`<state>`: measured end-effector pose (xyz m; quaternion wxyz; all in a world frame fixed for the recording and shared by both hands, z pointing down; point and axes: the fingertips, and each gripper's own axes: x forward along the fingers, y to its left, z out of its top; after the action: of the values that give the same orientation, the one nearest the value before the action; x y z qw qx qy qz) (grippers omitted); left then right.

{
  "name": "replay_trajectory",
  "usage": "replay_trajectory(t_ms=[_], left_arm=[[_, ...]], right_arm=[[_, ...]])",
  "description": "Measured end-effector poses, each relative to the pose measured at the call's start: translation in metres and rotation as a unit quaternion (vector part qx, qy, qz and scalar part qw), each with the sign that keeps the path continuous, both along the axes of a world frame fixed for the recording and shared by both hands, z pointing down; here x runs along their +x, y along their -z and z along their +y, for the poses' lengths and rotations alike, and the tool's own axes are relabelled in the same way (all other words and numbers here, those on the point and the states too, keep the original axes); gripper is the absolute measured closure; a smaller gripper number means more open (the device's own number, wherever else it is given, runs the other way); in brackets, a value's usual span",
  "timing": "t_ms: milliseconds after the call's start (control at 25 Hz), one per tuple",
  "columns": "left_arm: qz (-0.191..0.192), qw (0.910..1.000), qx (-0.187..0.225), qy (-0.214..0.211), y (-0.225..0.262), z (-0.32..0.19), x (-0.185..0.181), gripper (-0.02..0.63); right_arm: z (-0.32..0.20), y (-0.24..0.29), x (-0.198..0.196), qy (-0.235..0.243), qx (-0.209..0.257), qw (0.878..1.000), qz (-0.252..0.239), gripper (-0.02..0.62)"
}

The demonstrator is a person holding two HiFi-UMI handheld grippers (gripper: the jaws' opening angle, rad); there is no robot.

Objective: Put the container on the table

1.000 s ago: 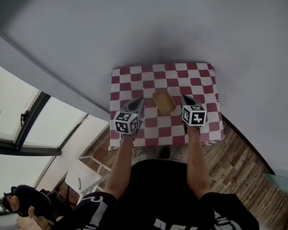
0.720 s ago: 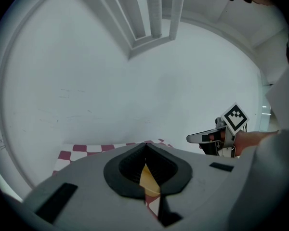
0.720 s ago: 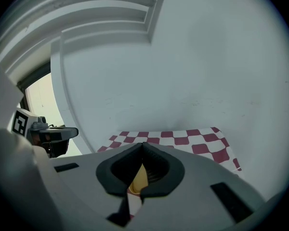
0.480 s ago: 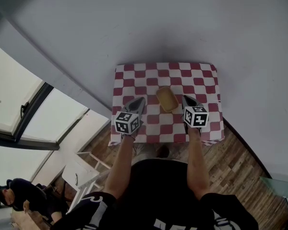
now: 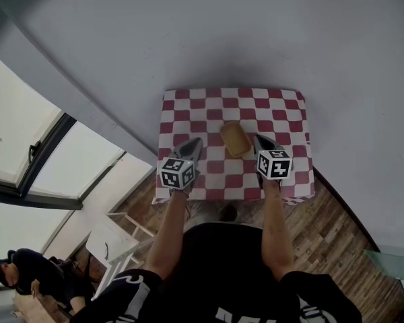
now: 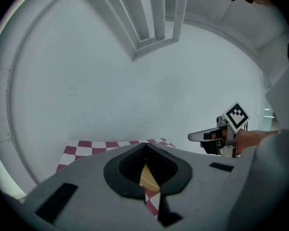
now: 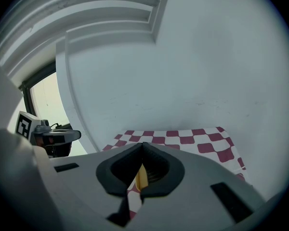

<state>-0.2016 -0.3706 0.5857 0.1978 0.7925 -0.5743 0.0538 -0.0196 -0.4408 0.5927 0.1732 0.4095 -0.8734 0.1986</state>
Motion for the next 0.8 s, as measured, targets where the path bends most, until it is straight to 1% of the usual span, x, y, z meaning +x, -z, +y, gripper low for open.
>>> replay_trajectory(t_ms=[800], left_arm=[[-0.004,1.0,-0.002,-0.005,-0.0009,-0.0037,0.0024,0.58]], right_arm=[[-0.0038,-0.0036,0.0017,-0.002,-0.004,1.0,-0.007,0.58]])
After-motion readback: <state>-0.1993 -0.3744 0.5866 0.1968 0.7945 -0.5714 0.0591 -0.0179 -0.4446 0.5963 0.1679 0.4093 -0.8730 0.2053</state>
